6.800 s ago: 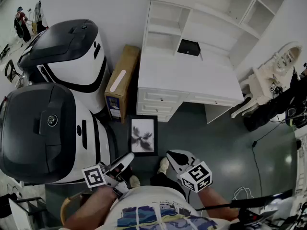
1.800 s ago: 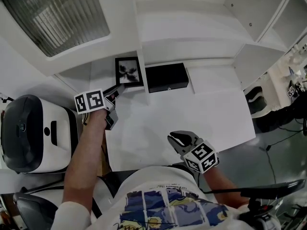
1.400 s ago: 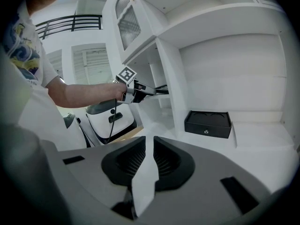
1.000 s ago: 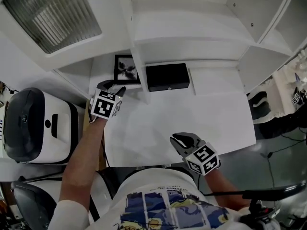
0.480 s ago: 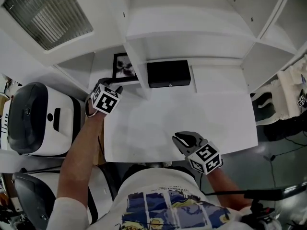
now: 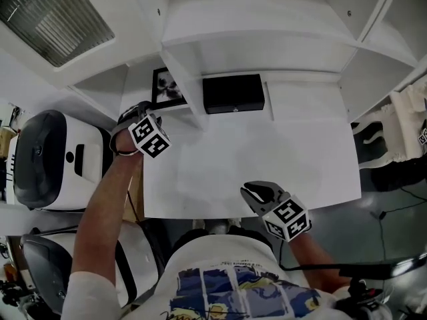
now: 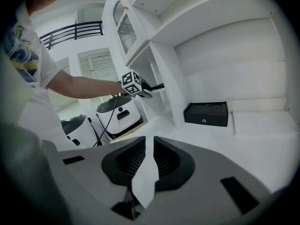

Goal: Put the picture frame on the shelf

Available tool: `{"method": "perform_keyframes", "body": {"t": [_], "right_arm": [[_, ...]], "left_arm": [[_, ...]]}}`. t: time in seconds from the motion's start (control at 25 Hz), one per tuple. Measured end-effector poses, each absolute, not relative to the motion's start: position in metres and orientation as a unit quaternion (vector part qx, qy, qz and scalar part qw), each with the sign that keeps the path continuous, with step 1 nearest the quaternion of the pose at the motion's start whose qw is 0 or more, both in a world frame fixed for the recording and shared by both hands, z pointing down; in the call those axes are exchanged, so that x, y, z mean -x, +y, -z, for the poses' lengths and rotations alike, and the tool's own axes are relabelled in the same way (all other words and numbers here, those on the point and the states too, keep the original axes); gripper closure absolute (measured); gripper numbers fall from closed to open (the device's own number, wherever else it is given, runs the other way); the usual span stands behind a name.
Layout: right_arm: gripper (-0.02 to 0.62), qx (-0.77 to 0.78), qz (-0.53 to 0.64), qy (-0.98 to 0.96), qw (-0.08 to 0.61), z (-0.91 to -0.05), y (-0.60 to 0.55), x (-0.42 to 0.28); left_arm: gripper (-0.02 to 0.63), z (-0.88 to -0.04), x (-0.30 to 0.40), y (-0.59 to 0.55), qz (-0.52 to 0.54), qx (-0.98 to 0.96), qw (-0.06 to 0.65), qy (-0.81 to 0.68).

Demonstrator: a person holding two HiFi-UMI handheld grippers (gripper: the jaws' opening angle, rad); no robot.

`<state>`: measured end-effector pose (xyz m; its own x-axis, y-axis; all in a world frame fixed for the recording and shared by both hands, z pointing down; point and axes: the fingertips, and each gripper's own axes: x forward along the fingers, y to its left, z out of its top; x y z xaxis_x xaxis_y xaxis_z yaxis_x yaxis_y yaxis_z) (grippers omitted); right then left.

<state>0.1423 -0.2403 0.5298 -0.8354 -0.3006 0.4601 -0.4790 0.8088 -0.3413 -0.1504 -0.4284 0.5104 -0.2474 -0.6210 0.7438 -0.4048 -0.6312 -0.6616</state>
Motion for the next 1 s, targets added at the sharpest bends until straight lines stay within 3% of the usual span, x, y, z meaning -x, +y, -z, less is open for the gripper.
{"method": "perform_keyframes", "body": {"t": [0.24, 0.52, 0.92, 1.0], "right_arm": [[0.525, -0.209, -0.218, -0.932, 0.2, -0.531, -0.234, -0.138], [0.525, -0.222, -0.21, -0.931, 0.201, -0.523, -0.228, -0.142], [0.525, -0.231, -0.194, -0.931, 0.205, -0.513, -0.203, -0.115], [0.528, -0.231, -0.19, -0.932, 0.207, -0.511, -0.195, -0.105]], "left_arm": [[0.391, -0.514, 0.16, -0.427, 0.725, 0.556, 0.155, 0.376], [0.377, -0.514, 0.158, -0.425, 0.717, 0.555, 0.172, 0.386], [0.373, -0.482, 0.157, -0.389, 0.632, 0.622, 0.131, 0.443], [0.418, -0.473, 0.153, -0.372, 0.594, 0.653, 0.103, 0.459]]}}
